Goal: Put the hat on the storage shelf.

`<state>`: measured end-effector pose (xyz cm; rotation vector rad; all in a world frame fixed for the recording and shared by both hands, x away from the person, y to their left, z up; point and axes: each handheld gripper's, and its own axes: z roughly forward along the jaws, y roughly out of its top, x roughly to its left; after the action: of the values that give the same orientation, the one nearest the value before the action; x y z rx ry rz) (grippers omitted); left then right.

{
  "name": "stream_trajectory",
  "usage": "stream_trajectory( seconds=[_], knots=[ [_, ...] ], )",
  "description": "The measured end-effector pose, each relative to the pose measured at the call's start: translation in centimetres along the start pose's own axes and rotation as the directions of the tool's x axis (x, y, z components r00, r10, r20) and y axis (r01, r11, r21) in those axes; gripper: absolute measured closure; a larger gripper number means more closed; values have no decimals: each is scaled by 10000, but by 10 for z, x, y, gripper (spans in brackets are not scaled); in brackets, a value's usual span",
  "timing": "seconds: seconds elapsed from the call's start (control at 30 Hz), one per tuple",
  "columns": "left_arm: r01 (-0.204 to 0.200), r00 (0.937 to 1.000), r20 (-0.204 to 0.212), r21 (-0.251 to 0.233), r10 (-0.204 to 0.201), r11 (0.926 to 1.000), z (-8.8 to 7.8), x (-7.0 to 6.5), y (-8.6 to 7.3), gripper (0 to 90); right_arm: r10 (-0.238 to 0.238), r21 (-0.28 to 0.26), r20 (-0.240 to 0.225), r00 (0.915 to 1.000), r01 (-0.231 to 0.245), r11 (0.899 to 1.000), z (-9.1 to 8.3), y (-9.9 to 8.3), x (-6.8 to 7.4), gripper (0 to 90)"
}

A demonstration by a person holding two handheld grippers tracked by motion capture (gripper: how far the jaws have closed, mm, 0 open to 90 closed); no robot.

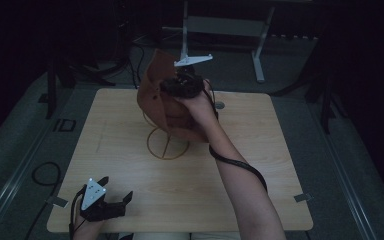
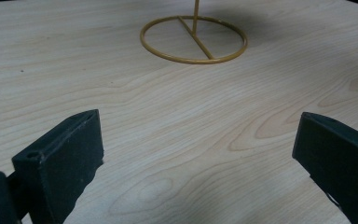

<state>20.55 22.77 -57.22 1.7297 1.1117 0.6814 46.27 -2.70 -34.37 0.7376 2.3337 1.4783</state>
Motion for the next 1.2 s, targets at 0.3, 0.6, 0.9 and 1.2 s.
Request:
stream_trajectory(
  seconds=[0.3,0.6,0.9,1.2],
  knots=[
    [67,10000,31,-17,-67,10000,0,-1,0,25,-1928,303,1130,9747,1906,9812,17,-12,24,230],
    [139,9999,-9,-20,-139,9999,1,2,-1,25,-3053,677,1308,9432,2987,9519,8,-11,32,154],
    [181,9998,-22,-9,-181,9998,1,1,0,25,-2893,516,769,9541,2860,9568,-19,-17,22,155],
    [158,9999,19,57,-158,9999,5,0,-1,25,-1996,88,352,9792,1994,9799,-53,-35,9,156]
  ],
)
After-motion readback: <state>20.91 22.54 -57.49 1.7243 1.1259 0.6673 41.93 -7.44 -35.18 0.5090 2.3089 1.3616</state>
